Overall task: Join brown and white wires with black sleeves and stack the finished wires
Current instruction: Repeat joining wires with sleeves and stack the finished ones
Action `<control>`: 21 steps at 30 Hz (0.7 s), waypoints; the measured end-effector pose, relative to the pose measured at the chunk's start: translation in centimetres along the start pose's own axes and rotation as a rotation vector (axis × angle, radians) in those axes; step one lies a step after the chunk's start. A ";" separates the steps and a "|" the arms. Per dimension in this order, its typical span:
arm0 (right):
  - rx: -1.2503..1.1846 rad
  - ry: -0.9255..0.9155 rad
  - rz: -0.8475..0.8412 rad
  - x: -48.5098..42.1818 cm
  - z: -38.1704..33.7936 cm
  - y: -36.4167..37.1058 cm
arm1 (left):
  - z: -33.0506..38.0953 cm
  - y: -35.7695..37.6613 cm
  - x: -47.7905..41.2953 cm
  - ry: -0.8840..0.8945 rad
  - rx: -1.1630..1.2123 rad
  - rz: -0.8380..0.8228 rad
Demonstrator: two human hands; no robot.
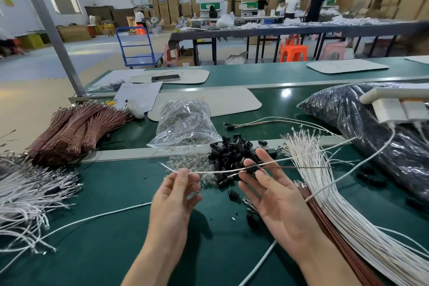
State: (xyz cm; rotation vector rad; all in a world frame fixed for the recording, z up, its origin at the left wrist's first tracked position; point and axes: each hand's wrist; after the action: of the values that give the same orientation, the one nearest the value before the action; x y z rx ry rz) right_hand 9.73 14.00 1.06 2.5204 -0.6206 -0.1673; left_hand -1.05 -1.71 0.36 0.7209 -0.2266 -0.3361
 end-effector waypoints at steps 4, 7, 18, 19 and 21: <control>0.087 0.018 -0.029 0.1 0.7 1.0 | -1.7 1.0 1.4 -0.045 -0.184 -0.156; 0.092 0.003 -0.023 0.1 0.6 1.0 | -1.6 1.2 1.3 -0.025 -0.142 -0.113; 0.140 0.015 -0.032 0.3 0.9 1.4 | -1.6 1.3 1.5 -0.120 -0.063 -0.112; 0.150 0.012 -0.033 0.3 0.9 1.3 | -1.7 1.3 1.5 -0.154 -0.050 -0.131; 0.181 0.000 -0.035 0.4 0.9 1.2 | -1.7 1.2 1.4 -0.199 -0.047 -0.153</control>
State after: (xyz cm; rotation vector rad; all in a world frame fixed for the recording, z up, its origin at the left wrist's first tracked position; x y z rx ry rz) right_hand 9.38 12.56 0.95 2.7066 -0.6171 -0.1290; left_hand 1.07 -0.37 0.06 0.6599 -0.3518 -0.5581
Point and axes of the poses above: each hand's wrist, its own x-axis away from the middle knuckle, its own y-axis out of the palm, z = x × y, and after that the axes turned 14 degrees about x, right-handed
